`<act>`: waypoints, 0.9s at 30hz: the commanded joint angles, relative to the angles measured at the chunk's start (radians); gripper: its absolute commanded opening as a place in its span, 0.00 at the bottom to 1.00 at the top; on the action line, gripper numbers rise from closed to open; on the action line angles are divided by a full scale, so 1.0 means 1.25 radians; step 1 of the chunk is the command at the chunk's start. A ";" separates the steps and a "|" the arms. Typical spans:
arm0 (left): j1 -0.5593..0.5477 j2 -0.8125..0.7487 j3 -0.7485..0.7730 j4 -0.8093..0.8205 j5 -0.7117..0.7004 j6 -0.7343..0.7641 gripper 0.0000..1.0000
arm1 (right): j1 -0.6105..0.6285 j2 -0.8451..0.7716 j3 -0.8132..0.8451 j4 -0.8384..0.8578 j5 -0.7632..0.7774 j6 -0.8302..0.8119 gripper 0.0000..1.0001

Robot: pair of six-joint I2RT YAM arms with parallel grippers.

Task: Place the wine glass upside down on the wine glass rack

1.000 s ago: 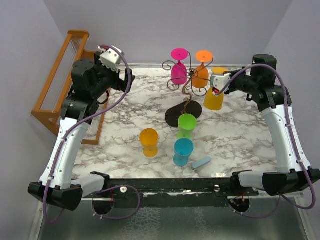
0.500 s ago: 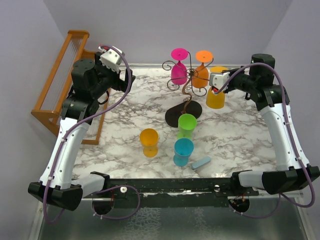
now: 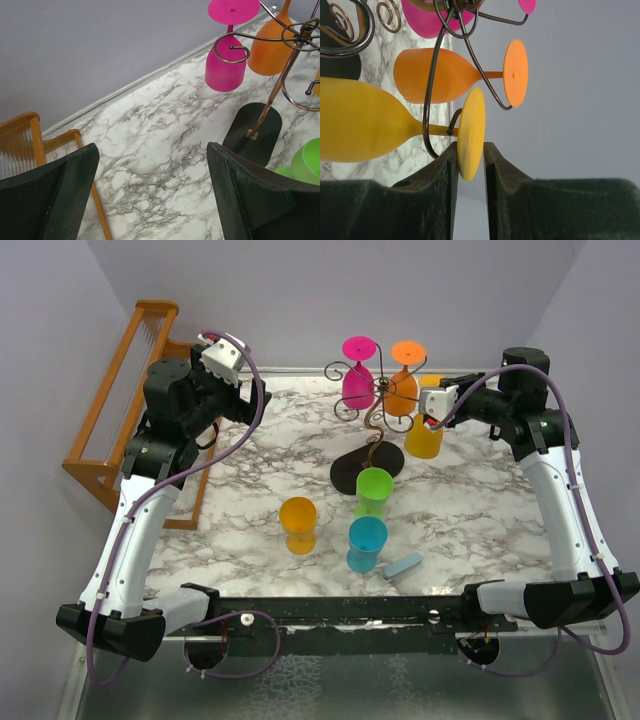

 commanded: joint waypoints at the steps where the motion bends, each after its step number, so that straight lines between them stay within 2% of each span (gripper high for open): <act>1: 0.006 -0.011 -0.005 0.027 0.022 0.007 0.92 | -0.002 0.001 0.011 0.000 -0.043 0.017 0.27; 20: 0.006 -0.011 -0.019 0.028 0.028 0.012 0.92 | -0.002 0.001 0.038 -0.044 -0.149 0.032 0.35; 27: 0.006 -0.010 -0.031 0.025 0.031 0.015 0.95 | -0.002 -0.001 0.048 -0.065 -0.199 0.039 0.36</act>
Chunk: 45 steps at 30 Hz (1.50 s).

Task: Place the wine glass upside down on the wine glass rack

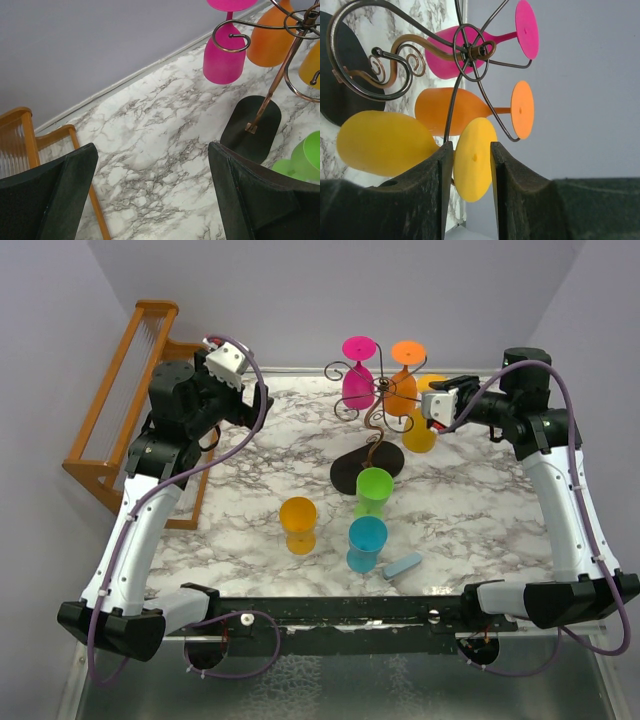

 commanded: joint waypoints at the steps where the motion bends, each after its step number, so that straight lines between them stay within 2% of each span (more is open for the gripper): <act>1: 0.006 -0.010 -0.008 0.019 0.022 0.010 0.98 | -0.002 -0.001 0.033 -0.034 -0.071 0.015 0.37; 7: 0.006 -0.008 -0.031 0.016 0.047 0.010 0.99 | -0.002 -0.005 0.041 -0.074 -0.127 0.003 0.38; 13: 0.005 -0.007 -0.058 -0.007 0.141 0.029 0.99 | -0.002 -0.014 0.056 -0.117 -0.190 0.004 0.40; 17: 0.002 -0.011 -0.094 -0.037 0.217 0.040 0.98 | -0.002 -0.018 0.076 -0.112 -0.202 0.066 0.42; 22: -0.035 -0.011 -0.127 -0.132 0.311 0.130 0.96 | -0.002 -0.032 0.081 -0.054 -0.184 0.190 0.47; 28: -0.153 -0.017 -0.195 -0.197 0.246 0.243 0.94 | -0.002 -0.055 0.074 0.057 -0.131 0.398 0.54; 34: -0.217 0.023 -0.228 -0.238 0.170 0.302 0.87 | -0.003 -0.070 0.086 0.133 -0.036 0.571 0.64; 39: -0.249 0.066 -0.226 -0.276 0.137 0.318 0.78 | -0.002 -0.083 0.086 0.129 -0.014 0.574 0.65; 45: -0.277 0.104 -0.226 -0.290 0.103 0.324 0.58 | -0.002 -0.089 0.065 0.123 0.004 0.557 0.65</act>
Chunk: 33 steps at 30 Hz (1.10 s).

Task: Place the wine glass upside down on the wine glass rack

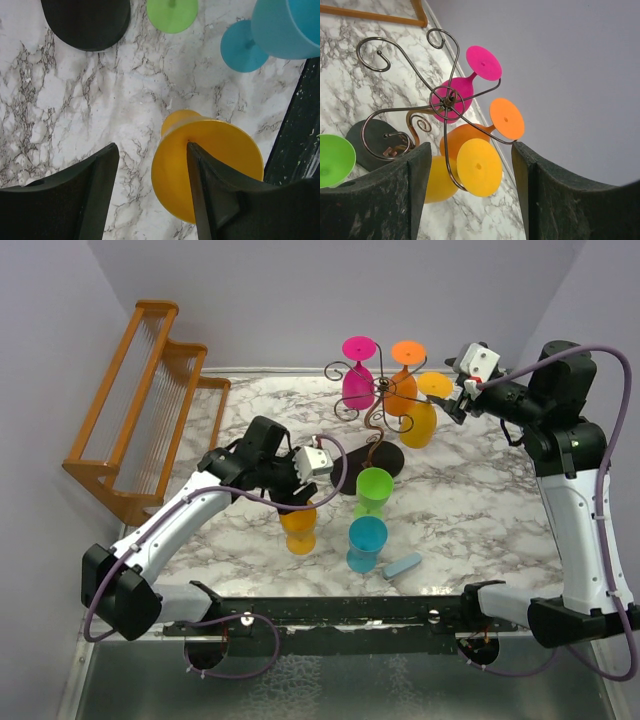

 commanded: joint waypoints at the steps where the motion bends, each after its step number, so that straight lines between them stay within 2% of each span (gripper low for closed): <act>1: -0.019 0.019 0.003 -0.028 -0.045 0.023 0.56 | -0.002 -0.015 -0.002 0.020 0.041 0.014 0.65; 14: -0.042 0.058 0.023 -0.071 -0.059 0.044 0.15 | -0.003 -0.017 -0.024 0.025 0.059 0.012 0.65; 18: -0.043 0.051 0.042 -0.093 -0.043 0.055 0.00 | -0.002 -0.016 -0.024 0.036 0.066 0.033 0.66; 22: -0.043 0.036 0.069 -0.125 -0.029 0.060 0.00 | -0.002 -0.015 -0.022 0.061 0.076 0.070 0.69; 26: -0.031 0.019 0.116 -0.166 -0.023 0.071 0.00 | -0.002 -0.013 -0.018 0.078 0.087 0.106 0.83; 33: 0.099 -0.030 0.231 -0.187 0.063 0.020 0.00 | -0.002 -0.017 -0.031 0.106 -0.021 0.197 0.86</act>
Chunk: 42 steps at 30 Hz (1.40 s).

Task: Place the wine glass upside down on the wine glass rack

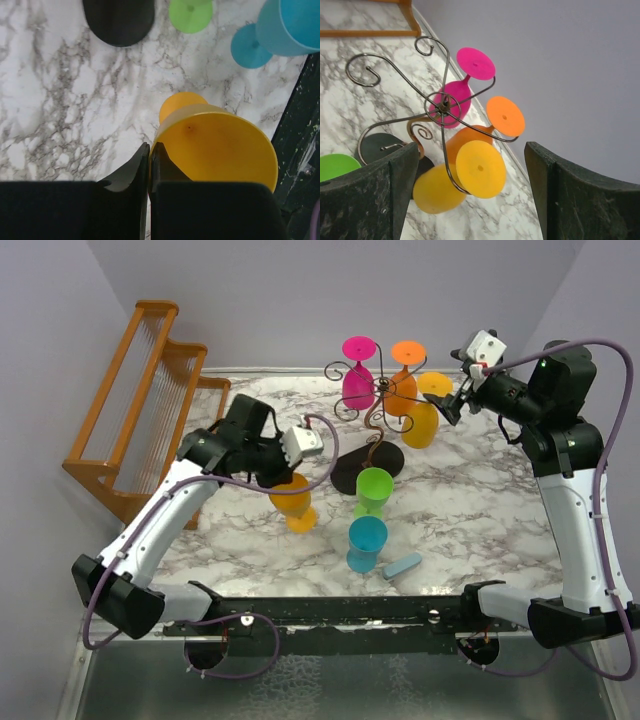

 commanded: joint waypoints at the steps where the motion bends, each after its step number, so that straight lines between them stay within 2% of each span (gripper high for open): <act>1: 0.103 -0.065 0.088 -0.010 0.104 -0.043 0.00 | -0.003 -0.011 -0.012 0.055 -0.096 0.113 0.86; 5: 0.208 -0.111 0.116 0.066 0.127 -0.136 0.00 | -0.002 0.007 -0.028 0.123 -0.178 0.261 0.83; 8: 0.248 -0.145 0.123 0.162 0.073 -0.235 0.00 | -0.002 0.029 -0.030 0.179 -0.218 0.394 0.80; 14: 0.265 -0.159 0.183 0.285 -0.100 -0.370 0.00 | -0.002 0.082 0.034 0.216 -0.239 0.548 0.76; 19: 0.265 -0.158 0.257 0.376 -0.136 -0.461 0.00 | 0.014 0.131 0.086 0.231 -0.247 0.633 0.70; 26: 0.267 -0.091 0.355 0.420 -0.085 -0.552 0.00 | 0.087 0.185 0.130 0.243 -0.207 0.664 0.65; 33: 0.267 -0.073 0.326 0.531 0.013 -0.607 0.00 | 0.161 0.220 0.132 0.242 -0.133 0.680 0.60; 42: 0.268 -0.054 0.302 0.572 0.086 -0.636 0.00 | 0.202 0.273 0.140 0.265 -0.116 0.735 0.59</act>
